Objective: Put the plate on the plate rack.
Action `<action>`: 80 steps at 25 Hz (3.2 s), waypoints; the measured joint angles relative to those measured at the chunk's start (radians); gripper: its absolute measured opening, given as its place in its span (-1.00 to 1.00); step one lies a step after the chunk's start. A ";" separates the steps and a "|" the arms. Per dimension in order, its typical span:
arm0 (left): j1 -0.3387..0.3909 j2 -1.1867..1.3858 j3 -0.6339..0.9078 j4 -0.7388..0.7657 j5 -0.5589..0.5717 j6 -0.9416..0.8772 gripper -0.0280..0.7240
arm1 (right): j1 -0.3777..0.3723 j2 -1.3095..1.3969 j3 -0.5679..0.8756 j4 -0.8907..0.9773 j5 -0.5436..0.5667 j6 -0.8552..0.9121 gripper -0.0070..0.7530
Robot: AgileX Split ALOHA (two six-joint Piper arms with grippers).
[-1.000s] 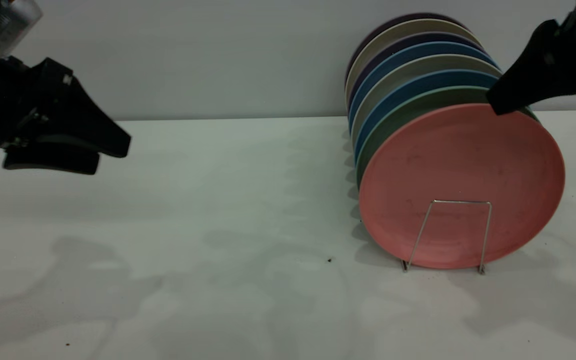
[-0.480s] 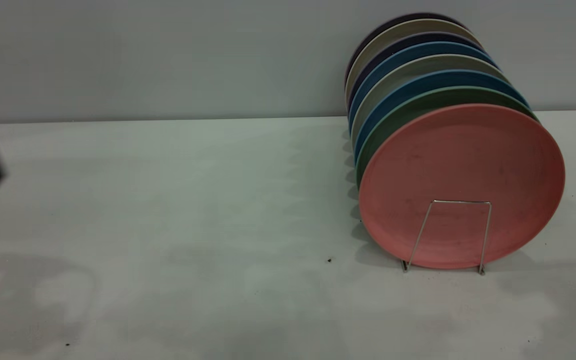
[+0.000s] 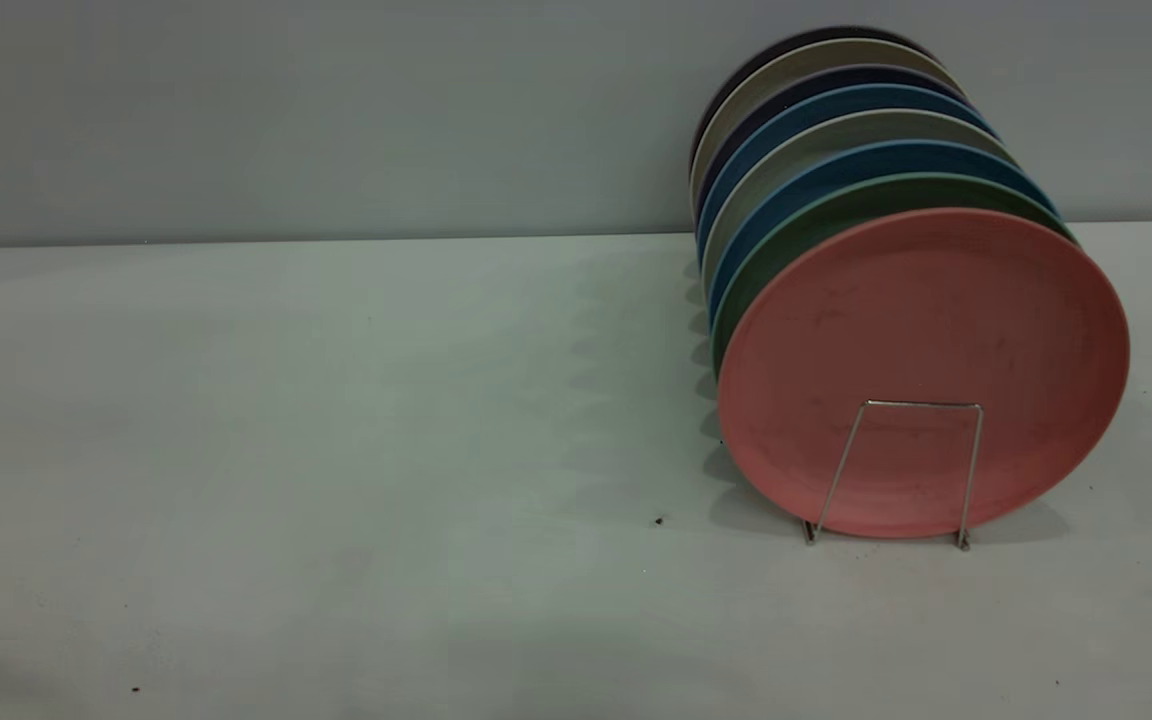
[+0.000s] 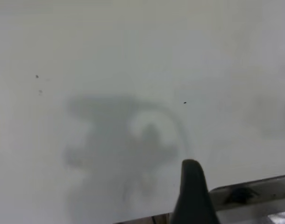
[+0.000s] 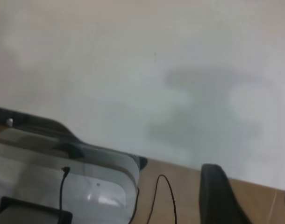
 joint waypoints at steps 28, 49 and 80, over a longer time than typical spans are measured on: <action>0.000 -0.804 0.347 -0.003 0.162 -0.072 0.56 | 0.000 -0.810 0.418 -0.022 -0.058 -0.001 -0.01; 0.000 -0.821 0.412 0.063 0.153 -0.124 0.56 | 0.000 -0.818 0.425 -0.033 -0.078 -0.004 -0.01; 0.000 -0.933 0.412 0.063 0.151 -0.125 0.56 | -0.012 -0.849 0.425 -0.033 -0.078 -0.004 -0.01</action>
